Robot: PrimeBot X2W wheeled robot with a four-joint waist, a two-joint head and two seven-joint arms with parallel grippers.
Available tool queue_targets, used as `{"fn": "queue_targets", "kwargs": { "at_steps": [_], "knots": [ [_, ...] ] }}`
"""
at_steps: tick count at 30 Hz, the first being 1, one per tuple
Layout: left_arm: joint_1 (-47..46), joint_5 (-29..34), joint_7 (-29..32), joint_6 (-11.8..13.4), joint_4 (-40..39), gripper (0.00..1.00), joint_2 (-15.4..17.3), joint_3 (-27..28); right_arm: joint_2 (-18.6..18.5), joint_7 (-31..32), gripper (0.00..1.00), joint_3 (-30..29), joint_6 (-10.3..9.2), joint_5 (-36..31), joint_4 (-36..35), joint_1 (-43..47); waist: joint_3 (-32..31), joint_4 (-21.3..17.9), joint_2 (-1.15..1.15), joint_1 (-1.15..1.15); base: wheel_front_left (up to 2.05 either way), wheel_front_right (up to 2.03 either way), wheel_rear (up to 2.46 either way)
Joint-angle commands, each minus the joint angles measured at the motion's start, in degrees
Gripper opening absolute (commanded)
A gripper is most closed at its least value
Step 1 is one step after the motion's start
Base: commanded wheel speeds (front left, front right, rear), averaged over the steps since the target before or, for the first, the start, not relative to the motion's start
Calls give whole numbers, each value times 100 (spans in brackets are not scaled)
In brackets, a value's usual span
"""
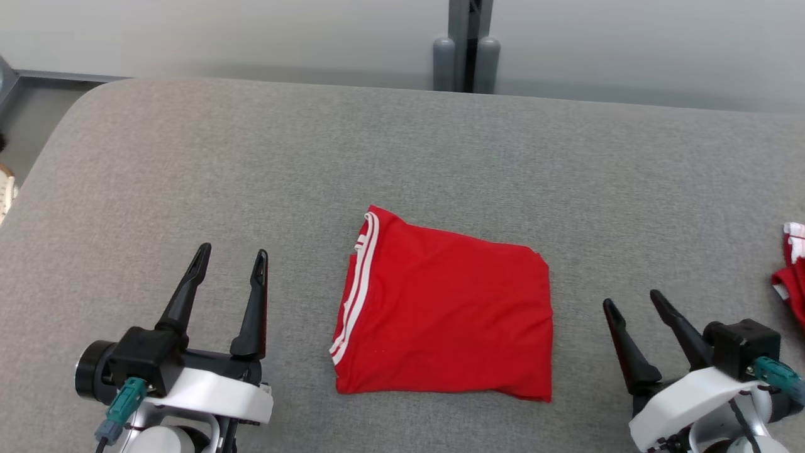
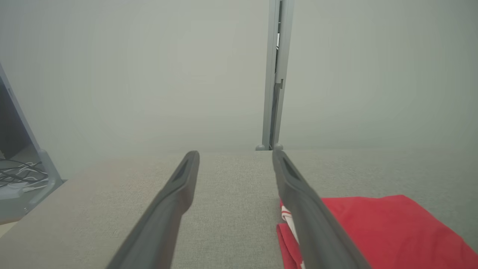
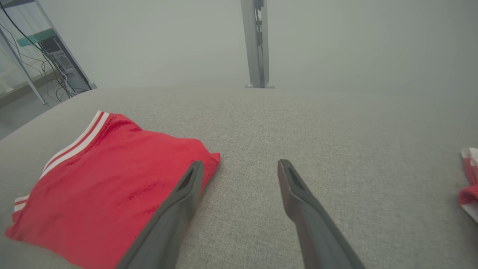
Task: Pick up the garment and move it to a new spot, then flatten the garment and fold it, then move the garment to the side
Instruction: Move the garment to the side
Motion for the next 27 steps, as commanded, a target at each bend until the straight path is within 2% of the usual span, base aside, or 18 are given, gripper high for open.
{"fn": "queue_targets", "kwargs": {
  "at_steps": [1,12,15,16,17,21,27],
  "knots": [
    [-84,-30,-37,-6,38,100,-21,-25,-65,55,100,146,6,61,149,-97,76,238,0,0,0,0,0],
    [-319,-110,-211,-145,416,100,-151,-226,-145,399,100,1070,6,394,1428,-542,305,717,0,0,0,0,0],
    [-364,-132,-268,-156,529,100,-158,-225,-113,753,98,1399,7,586,1764,-531,317,737,0,0,0,0,0],
    [-390,-136,-283,-156,542,100,-149,-218,-133,824,47,1453,11,598,1796,-525,322,729,0,0,0,0,0],
    [-428,-140,-314,-155,567,100,-122,-200,-164,832,0,1478,11,671,1763,-561,337,684,0,0,0,0,0],
    [-443,-150,-345,-157,597,100,-80,-172,-282,724,0,1436,3,655,1526,-628,365,516,0,0,0,0,0],
    [-501,-150,-316,-125,559,100,-22,-136,-483,612,0,1319,3,75,1148,-689,448,129,0,0,0,0,0]
  ]
}}
